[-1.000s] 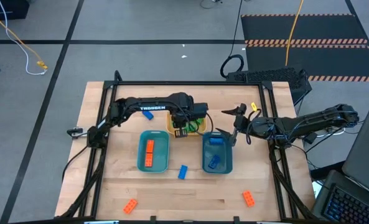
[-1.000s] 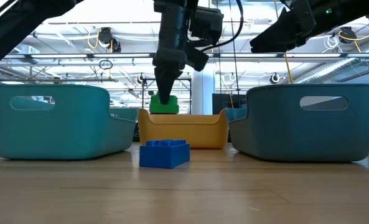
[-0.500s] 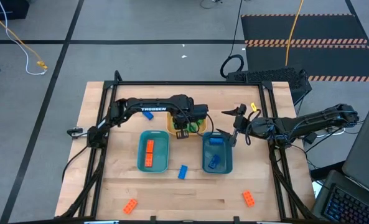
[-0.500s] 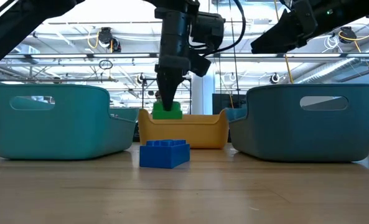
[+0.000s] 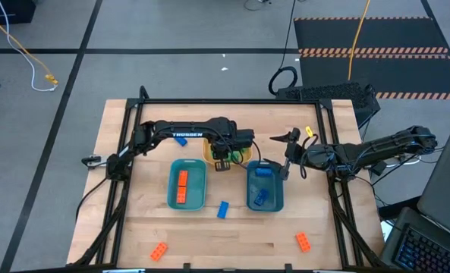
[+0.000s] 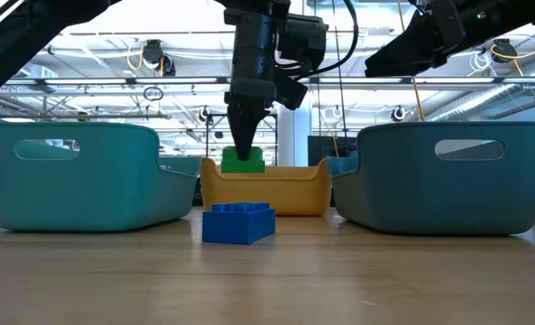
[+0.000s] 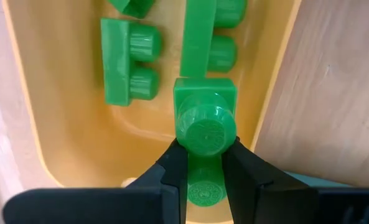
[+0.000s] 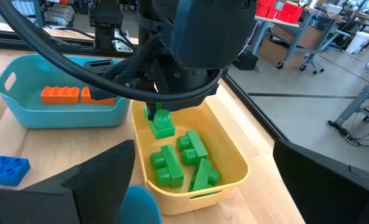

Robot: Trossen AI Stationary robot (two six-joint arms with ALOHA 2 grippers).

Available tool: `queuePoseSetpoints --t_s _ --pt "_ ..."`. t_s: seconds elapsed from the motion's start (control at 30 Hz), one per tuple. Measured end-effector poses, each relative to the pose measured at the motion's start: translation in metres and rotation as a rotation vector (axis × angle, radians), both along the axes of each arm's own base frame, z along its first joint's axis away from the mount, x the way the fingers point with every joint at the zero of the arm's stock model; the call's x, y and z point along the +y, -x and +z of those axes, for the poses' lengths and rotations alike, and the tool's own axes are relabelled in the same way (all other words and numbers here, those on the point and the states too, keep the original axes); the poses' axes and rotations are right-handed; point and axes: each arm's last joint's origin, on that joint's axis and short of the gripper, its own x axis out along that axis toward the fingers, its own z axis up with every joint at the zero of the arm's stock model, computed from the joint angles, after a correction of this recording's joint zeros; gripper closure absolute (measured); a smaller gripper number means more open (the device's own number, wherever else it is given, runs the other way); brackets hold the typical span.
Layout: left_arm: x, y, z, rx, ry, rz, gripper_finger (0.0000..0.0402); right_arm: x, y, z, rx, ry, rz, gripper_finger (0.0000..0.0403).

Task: Sort & place blocks by color
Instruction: Put the green game piece into the yellow bin

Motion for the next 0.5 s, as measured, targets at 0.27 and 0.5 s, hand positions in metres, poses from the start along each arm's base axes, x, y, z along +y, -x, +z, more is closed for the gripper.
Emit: queuePoseSetpoints --t_s 0.27,0.5 --pt "-0.0007 0.0002 0.0 0.004 0.0 -0.003 0.0332 0.0 0.0 0.0 0.0 0.0 0.0 0.0026" --pt "-0.0007 0.0005 0.0 0.006 0.0 -0.004 0.0332 0.0 0.0002 -0.0007 0.006 -0.004 -0.002 0.0026"
